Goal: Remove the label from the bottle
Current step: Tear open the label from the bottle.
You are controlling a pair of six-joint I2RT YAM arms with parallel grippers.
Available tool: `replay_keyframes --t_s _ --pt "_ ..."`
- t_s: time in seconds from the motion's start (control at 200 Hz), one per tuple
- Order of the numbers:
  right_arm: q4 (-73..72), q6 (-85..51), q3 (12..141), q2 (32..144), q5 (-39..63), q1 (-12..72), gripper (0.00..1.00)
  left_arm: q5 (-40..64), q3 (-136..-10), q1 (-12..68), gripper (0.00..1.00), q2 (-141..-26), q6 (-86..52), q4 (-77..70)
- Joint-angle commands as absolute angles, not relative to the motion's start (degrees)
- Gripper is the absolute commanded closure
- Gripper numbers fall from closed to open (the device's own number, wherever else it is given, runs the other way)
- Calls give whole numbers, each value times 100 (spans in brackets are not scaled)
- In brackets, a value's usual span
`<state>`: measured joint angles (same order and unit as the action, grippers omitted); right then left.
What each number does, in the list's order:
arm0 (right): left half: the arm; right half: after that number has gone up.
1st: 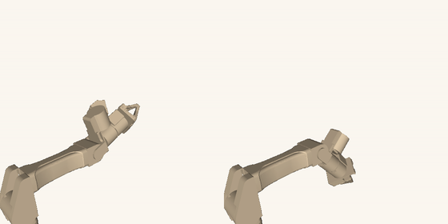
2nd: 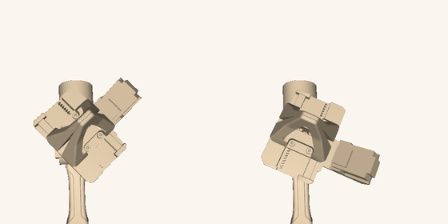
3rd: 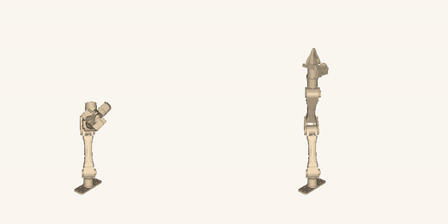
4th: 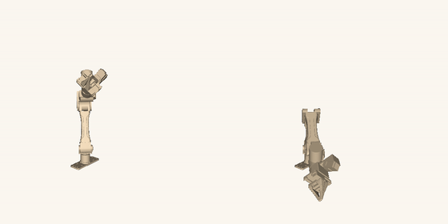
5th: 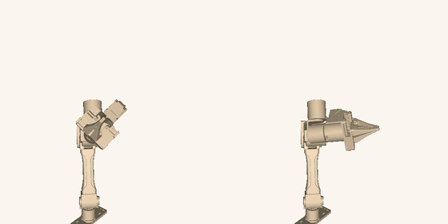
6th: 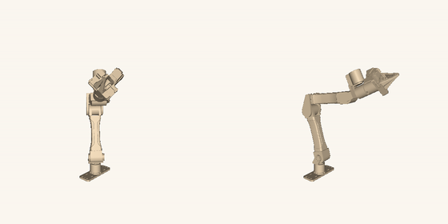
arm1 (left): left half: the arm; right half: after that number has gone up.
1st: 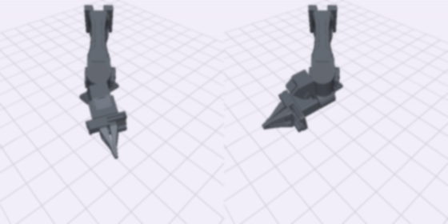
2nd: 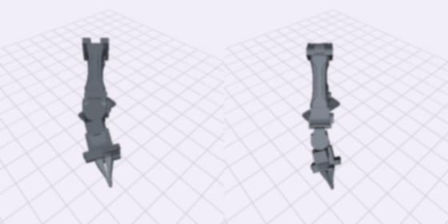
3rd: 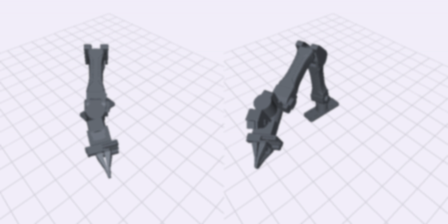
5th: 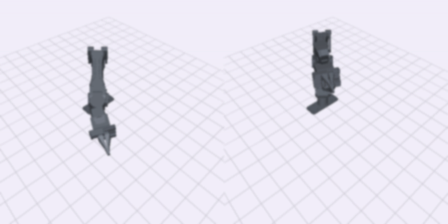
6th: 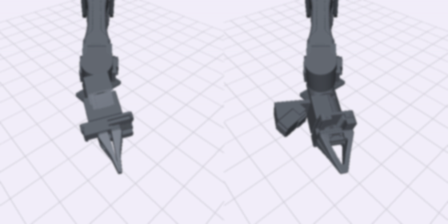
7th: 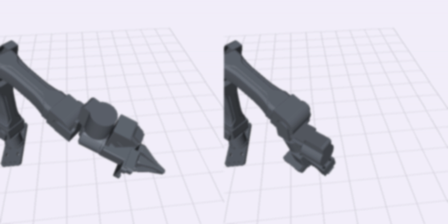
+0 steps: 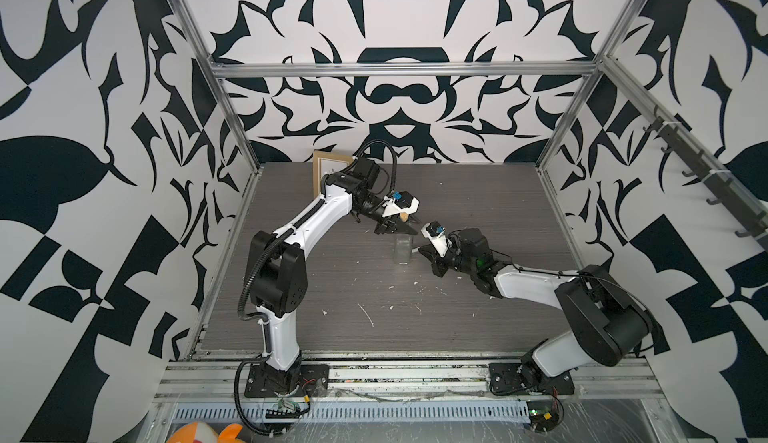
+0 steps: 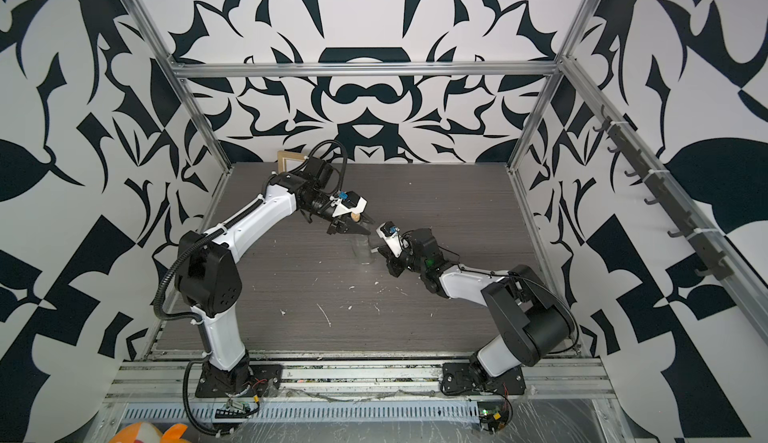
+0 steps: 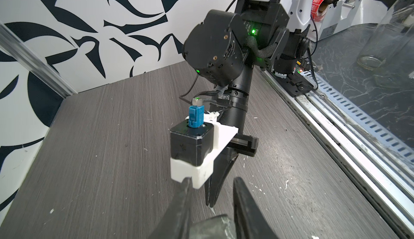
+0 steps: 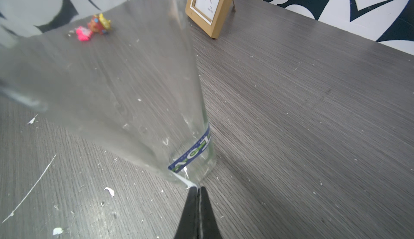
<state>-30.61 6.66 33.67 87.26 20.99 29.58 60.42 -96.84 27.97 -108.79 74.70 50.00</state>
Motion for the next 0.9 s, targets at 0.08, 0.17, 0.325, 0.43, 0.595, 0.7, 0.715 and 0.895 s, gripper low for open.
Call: replay_keyframes --t_s 0.08,0.17,0.325,0.43,0.595,0.7,0.715,0.895 --pt "-3185 715 3410 8517 1740 2790 100 5759 -9457 2742 100 -11188 7696 5874" --pt "-3208 726 3388 8527 1723 2769 100 5822 -9470 2733 100 -11197 7704 5893" --pt "-3295 722 3340 8544 1692 2751 100 5940 -9509 2733 100 -11241 7752 5949" --pt "-3349 707 3305 8560 1679 2747 100 6043 -9545 2733 100 -11272 7818 6005" --pt "-3383 701 3278 8552 1653 2742 100 6131 -9548 2742 100 -11279 7954 6082" --pt "-3389 703 3270 8551 1611 2742 100 6174 -9519 2742 100 -11257 7972 6091" --pt "-3384 711 3274 8555 1601 2742 100 6185 -9514 2742 100 -11253 7973 6089" --pt "-3406 721 3304 8565 1538 2723 100 6249 -9510 2743 100 -11253 7981 6092"
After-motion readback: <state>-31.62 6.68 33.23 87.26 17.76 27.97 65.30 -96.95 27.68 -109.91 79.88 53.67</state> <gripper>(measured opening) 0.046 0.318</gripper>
